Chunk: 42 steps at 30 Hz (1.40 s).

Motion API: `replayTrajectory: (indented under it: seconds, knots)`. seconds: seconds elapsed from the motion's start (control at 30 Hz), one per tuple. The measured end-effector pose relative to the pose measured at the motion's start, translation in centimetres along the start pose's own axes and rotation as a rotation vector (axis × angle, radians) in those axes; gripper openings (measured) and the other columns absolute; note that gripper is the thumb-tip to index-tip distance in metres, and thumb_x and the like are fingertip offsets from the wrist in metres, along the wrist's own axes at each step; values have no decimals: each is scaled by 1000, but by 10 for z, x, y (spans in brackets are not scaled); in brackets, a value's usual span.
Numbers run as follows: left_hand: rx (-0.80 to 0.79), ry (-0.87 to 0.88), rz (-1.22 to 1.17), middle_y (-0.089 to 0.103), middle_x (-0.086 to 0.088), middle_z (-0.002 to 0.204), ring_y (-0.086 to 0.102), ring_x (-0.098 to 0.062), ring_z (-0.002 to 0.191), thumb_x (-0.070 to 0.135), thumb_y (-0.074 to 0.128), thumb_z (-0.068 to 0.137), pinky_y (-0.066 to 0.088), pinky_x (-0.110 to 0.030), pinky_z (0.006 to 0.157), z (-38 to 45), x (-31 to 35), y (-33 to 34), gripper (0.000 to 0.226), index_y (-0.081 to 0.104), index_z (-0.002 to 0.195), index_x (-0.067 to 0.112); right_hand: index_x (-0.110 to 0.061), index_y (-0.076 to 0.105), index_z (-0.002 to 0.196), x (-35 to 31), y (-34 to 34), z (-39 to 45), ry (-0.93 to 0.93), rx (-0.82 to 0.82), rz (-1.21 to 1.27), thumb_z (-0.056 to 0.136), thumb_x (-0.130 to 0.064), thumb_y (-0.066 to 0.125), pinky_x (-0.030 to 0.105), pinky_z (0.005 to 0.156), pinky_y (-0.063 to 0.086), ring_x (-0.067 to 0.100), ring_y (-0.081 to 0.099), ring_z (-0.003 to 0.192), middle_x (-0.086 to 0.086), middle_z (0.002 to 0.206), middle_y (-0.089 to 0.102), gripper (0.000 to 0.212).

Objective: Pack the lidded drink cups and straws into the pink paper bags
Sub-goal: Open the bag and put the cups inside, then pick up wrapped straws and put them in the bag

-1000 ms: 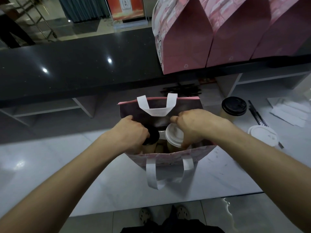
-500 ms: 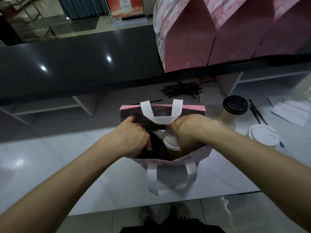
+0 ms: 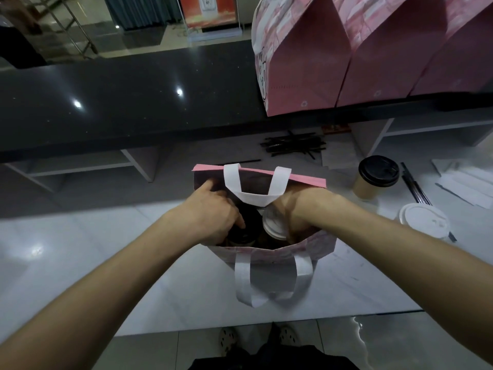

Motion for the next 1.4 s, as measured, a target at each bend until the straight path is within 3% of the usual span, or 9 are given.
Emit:
replayTrajectory:
  seconds: [0.1,0.2,0.4,0.57,0.7,0.83,1.0,1.17,1.4]
  knots:
    - [65,-37,-105,59,13,156,47,-17,147,40,65,102,25,-42,128,0,-6,-9,52,57,153,47,-28,64,129,2,2,-3,2,14,64,88,-26,86,20,50,37,8,46,63,-10,81,50,47]
    - [172,-82,-339,63,9,150,58,-18,135,39,77,96,46,-34,114,-9,-15,-27,59,60,152,38,-29,54,146,6,-2,-5,-24,76,20,81,-34,90,26,76,49,19,56,92,-3,118,61,74]
    - [313,-229,-560,70,20,113,65,-2,101,45,75,95,60,-32,93,-44,-32,-58,24,73,118,41,-24,53,150,11,-20,-18,-121,231,-161,91,-54,76,37,92,57,25,66,113,2,133,67,71]
    - [490,-317,-520,71,18,105,67,-4,96,44,70,94,60,-33,86,-60,-34,-87,23,75,115,36,-33,45,159,18,-43,-55,-177,326,42,95,-57,73,42,100,56,24,62,128,-2,147,62,74]
    - [618,-331,-319,70,8,114,67,-15,103,40,72,100,60,-42,87,-47,-21,-109,29,72,127,30,-37,55,150,45,-56,-96,-98,513,241,96,-55,73,43,99,57,18,65,118,-8,134,68,59]
    - [671,-208,-214,66,4,133,64,-22,119,42,68,101,55,-43,94,-15,13,-128,40,68,139,29,-30,62,146,95,-31,-136,88,689,382,98,-50,73,30,98,52,14,65,121,-8,135,69,53]
    - [634,-76,-169,65,-1,140,62,-28,124,37,64,104,51,-48,102,45,69,-145,41,67,143,24,-24,70,134,185,35,-162,402,777,490,102,-33,68,38,94,56,21,69,110,-2,124,74,33]
    - [577,-12,-160,63,1,141,59,-27,128,43,63,104,48,-46,107,111,117,-152,47,62,148,26,-21,75,123,285,111,-153,639,711,569,98,-22,65,42,92,59,27,71,104,2,119,76,27]
    - [510,-125,-342,66,6,136,61,-22,126,46,64,104,48,-42,106,198,173,-150,43,64,143,30,-11,77,102,382,191,-84,680,493,690,95,-27,73,35,80,56,34,72,99,12,104,77,19]
Point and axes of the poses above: each hand's wrist, its own z-axis towards the middle knuckle, its own y-axis out of the palm, x = y × z, the point moved 4 cm from there along z, towards the middle knuckle
